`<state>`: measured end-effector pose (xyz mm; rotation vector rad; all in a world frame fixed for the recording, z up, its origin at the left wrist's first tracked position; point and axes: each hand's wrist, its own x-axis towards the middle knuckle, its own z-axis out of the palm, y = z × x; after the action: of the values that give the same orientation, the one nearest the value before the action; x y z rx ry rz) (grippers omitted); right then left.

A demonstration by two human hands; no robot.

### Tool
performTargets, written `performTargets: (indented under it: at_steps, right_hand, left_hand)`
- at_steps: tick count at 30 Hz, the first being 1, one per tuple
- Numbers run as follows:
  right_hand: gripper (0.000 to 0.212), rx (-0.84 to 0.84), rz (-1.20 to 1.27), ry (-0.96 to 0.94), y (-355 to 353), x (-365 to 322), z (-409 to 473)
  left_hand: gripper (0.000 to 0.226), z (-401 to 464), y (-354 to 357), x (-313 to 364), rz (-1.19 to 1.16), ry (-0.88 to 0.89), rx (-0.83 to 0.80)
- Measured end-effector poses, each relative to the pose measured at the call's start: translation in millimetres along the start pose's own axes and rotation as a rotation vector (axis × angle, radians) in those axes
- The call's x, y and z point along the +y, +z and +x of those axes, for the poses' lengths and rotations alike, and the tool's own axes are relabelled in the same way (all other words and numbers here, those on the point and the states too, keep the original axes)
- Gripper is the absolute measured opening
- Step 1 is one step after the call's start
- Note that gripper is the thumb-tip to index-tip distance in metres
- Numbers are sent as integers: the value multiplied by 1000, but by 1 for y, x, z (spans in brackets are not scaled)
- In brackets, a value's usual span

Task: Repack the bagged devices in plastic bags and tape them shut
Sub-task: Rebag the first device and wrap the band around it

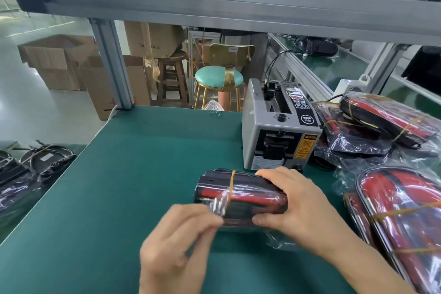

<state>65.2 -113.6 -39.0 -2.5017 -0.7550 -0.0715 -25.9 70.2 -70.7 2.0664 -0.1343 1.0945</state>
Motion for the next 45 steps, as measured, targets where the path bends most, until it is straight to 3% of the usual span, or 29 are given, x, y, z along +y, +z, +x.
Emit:
performTargets:
  at_steps: [3,5,8,10,12,14,16,20,25,38,45]
  right_hand:
    - [68,-47,23,2,2,7,0]
    - [67,-83,81,7,1,9,2]
    - [64,-150,84,-46,0,6,7]
    - [70,-222,124,-35,-4,8,7]
    - [70,-203,386,85,-13,16,6]
    - [45,121,661,331,-15,28,8]
    - [20,421,755,623,-9,40,18]
    - [13,529,997,877,8,44,45]
    - [6,612,1100,956,11,36,72]
    - [32,787,1282,1109,13,30,92]
    - [29,642,1380,986,4,37,72]
  left_hand:
    - [9,0,-9,-5,-243,-162,-108]
    - [36,4,-16,-15,-342,-329,-79]
    - [73,6,-6,-27,-446,-442,-273]
    - [67,4,5,-29,-485,-453,-314]
    - [61,0,11,-31,-382,-442,-257]
    - [60,-2,13,-32,-293,-385,-218]
    - [55,-5,15,-29,-252,-330,-164]
    - [47,-9,15,-21,-248,-291,-100]
    - [47,-7,13,-16,-230,-252,-105]
    - [63,-6,11,-14,-123,-140,-120]
    - [56,-14,11,-11,-195,-196,-23]
